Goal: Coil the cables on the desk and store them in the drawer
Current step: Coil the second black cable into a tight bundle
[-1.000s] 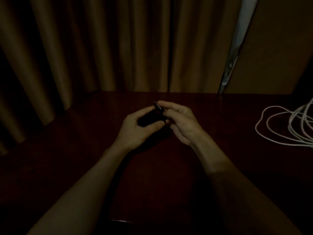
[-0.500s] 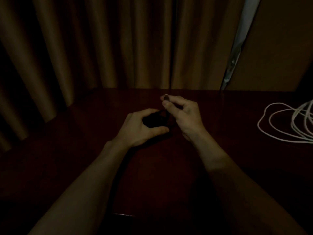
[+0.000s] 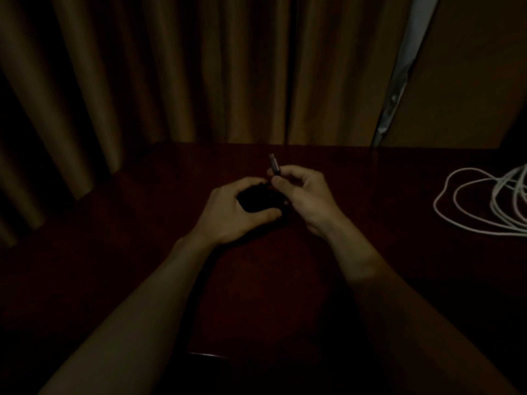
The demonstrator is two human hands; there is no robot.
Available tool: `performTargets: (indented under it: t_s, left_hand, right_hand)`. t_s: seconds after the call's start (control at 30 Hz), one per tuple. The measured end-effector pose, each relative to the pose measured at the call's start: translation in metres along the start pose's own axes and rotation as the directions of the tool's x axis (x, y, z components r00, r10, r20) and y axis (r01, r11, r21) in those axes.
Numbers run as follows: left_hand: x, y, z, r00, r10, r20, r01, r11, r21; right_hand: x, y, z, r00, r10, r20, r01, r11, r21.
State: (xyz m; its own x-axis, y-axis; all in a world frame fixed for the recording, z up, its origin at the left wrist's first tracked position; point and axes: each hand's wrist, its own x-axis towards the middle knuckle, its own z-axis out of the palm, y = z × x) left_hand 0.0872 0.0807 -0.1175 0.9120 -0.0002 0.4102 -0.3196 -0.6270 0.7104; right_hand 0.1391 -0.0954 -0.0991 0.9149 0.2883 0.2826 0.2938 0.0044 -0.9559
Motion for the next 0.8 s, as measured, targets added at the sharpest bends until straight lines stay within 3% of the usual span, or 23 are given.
performTargets:
  t_s: [0.13,0.23,0.43,0.7,0.8]
  left_hand:
    - [0.001,0.0,-0.002,1.0,-0.018,-0.002,0.018,1.0,0.001]
    - [0.003,0.001,-0.003,0.997,-0.07,0.008,0.07,0.997,0.019]
    - [-0.006,0.007,-0.03,0.953,-0.189,0.237,0.157,0.976,0.148]
    - [-0.082,0.053,-0.08,0.991,-0.114,0.075,0.1,0.982,0.161]
    - [-0.121,0.072,-0.098,0.992,-0.116,0.042,0.112,0.99,0.091]
  right_hand:
    - [-0.002,0.004,0.002,0.997,0.034,0.064,-0.03,0.998,-0.053]
    - [-0.004,0.004,0.0,0.991,0.091,0.094,-0.092,0.996,0.005]
    - [-0.023,-0.009,-0.006,0.966,0.187,0.176,-0.196,0.98,0.035]
    - [-0.09,-0.059,0.003,0.946,0.14,0.294,-0.101,0.985,-0.143]
    - [-0.124,-0.076,0.012,0.947,0.102,0.304,-0.047,0.982,-0.182]
